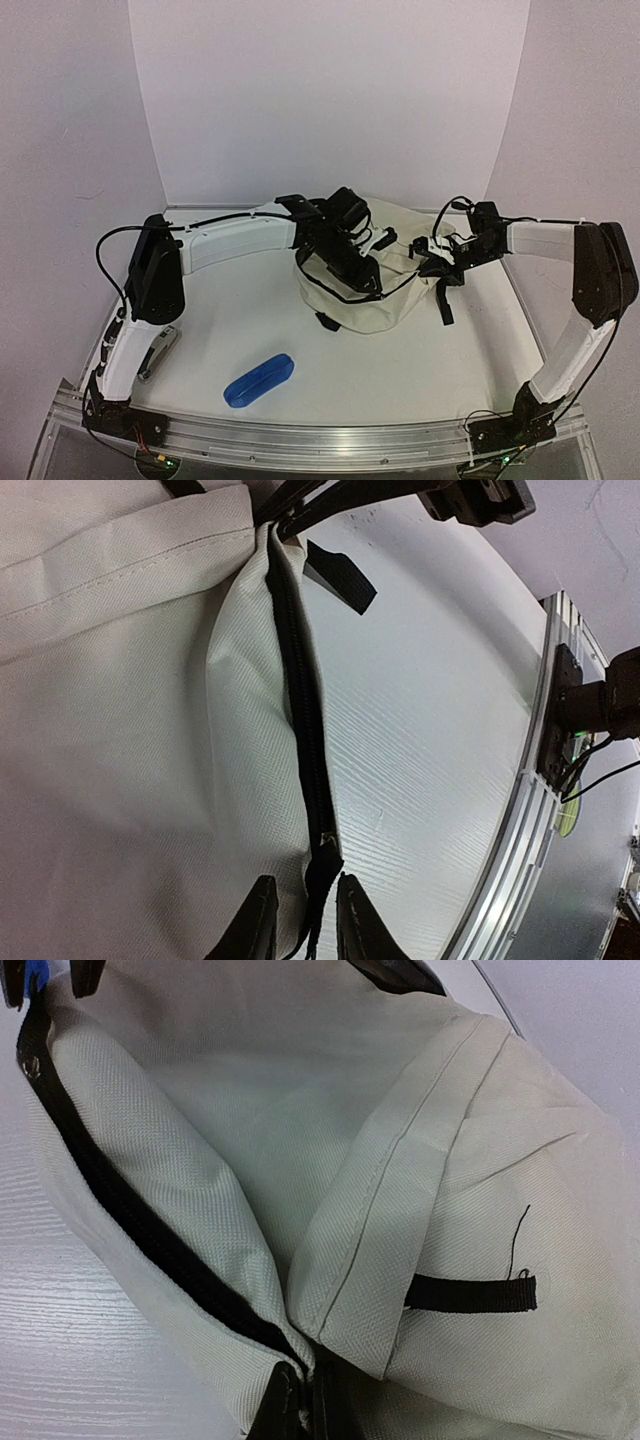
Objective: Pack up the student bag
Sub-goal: Zip the student bag at the center of the board.
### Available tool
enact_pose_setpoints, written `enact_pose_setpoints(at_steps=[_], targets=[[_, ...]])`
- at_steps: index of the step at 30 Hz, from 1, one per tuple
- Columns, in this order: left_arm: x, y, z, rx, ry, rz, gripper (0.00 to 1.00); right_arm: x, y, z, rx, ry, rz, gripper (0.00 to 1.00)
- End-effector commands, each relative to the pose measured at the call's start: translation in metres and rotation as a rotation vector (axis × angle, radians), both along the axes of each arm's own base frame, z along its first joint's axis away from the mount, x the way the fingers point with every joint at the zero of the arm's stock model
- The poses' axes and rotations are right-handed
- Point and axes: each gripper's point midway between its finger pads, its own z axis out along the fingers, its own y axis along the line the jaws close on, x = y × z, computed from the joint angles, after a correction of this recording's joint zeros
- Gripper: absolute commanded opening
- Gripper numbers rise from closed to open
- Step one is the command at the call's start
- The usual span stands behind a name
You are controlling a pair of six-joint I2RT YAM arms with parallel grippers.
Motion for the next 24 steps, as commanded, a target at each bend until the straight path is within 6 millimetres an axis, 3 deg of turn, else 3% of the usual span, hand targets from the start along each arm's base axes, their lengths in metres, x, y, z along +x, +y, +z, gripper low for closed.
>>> enact_pose_setpoints(at_steps=[1,11,16,19,24], targets=[[-0.006,-0.001,0.010,-0.016,-0.002,-0.025,0.18,-0.002,0.007,0.018,0.029,-0.020,0.015,0.00],[-0.010,0.004,-0.002,0.023,0.013,-0.038,0.24,-0.002,0.007,0.017,0.026,-0.018,0.013,0.00],[-0.006,0.002,0.003,0.016,-0.005,-0.025,0.03,-0.002,0.006,0.017,0.022,-0.019,0.010,0.00],[-0.002,0.006,0.008,0.018,-0.015,0.007,0.00,-0.002,0.005,0.015,0.012,-0.020,0.006,0.00],[0.003,0.031,0.010,0.066,-0.016,0.105,0.00,-0.002,-0.006,0.009,-0.018,-0.027,-0.010,0.00]])
